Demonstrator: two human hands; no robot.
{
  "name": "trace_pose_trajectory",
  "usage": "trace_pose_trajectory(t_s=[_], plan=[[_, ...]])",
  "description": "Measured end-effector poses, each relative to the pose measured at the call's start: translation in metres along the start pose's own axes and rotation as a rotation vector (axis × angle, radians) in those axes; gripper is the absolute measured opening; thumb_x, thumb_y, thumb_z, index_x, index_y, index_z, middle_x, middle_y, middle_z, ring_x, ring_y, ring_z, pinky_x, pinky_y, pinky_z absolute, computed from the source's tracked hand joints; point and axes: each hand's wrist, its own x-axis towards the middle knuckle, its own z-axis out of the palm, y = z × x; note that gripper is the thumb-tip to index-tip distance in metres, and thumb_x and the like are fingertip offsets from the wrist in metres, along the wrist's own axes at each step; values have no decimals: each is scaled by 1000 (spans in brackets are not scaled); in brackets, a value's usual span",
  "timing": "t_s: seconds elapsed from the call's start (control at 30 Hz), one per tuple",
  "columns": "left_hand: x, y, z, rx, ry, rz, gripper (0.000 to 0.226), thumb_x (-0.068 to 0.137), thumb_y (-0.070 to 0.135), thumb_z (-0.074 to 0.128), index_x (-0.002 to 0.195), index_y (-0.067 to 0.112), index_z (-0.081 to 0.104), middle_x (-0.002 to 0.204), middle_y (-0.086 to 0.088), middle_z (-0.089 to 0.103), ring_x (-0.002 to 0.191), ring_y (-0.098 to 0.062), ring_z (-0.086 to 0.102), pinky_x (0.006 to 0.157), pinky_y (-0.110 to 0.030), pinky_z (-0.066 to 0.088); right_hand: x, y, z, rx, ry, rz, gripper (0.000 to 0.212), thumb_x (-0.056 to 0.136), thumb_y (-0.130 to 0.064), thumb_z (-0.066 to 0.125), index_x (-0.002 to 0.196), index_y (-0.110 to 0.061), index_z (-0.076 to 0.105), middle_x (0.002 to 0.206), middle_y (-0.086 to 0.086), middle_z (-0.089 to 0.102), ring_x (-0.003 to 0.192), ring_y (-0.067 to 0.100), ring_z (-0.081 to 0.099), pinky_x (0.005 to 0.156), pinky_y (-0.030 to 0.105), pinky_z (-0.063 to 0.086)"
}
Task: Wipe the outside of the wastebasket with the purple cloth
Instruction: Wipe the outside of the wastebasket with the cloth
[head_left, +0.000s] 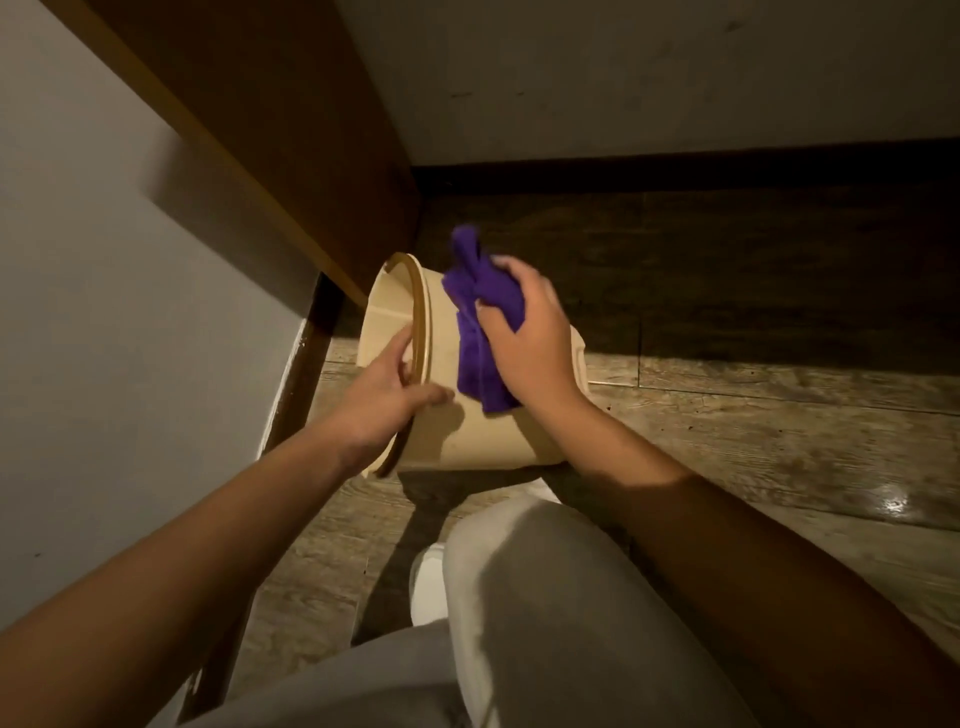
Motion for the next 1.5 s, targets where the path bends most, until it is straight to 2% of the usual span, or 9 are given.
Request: trace_pose_trajectory(t_s=[0.13,0.3,0.43,0.63,0.9,1.03,1.2,1.37,1.5], plan=[[-7,-17,-15,192,-21,-43,79,92,-1,67,154,31,31,134,6,56,137,-30,49,113,-62,39,-1,41,-3,-166,17,206,48,100,-26,61,147,-28,49,150,1,46,119,21,59,91,37,57],[-7,-10,-26,-55,120,39,44,90,29,73,116,62,61,116,11,71,111,-21,66,84,-47,56,14,42,-17,-124,38,280,48,101,-26,63,147,-28,48,143,0,54,121,21,59,95,37,55],[0,2,-27,-87,153,88,30,98,35,64,105,64,69,115,7,74,103,-22,71,75,-37,55,20,0,-2,72,8,137,51,100,-36,64,147,-29,47,133,-12,57,106,0,58,77,12,45],[8,5,-16,-212,172,123,29,101,31,61,127,40,69,99,11,80,87,-11,78,62,-24,60,15,-17,43,-6,-241,26,54,105,-49,49,156,-33,39,160,-1,42,139,22,46,108,48,47],[8,3,-20,-304,245,67,24,103,28,58,111,46,73,107,5,78,91,-17,77,58,-28,61,-41,64,17,-371,-152,-371,62,95,-44,58,154,-38,41,165,-1,33,145,24,37,109,40,37],[7,3,-20,-212,229,65,32,102,26,61,129,41,68,107,9,74,100,-20,69,70,-34,56,-41,108,-6,-430,21,69,51,100,-50,48,149,-38,44,156,1,45,132,26,49,101,40,47],[1,3,-2,2,112,138,26,102,32,61,127,38,66,93,20,79,90,-8,74,76,-35,53,-9,138,-52,-352,-78,746,33,99,-36,59,132,-29,63,127,6,69,102,28,65,94,45,56],[-3,5,0,85,123,148,14,103,34,57,110,35,69,86,30,74,87,-4,69,75,-33,47,5,106,-60,-239,86,526,39,99,-33,62,138,-28,61,126,1,67,111,26,66,90,40,57],[-2,4,-4,84,137,164,15,103,32,57,108,37,70,107,8,74,107,-20,65,92,-44,52,23,50,-33,-10,27,256,40,99,-40,63,138,-35,57,119,-14,63,102,8,63,73,21,50]])
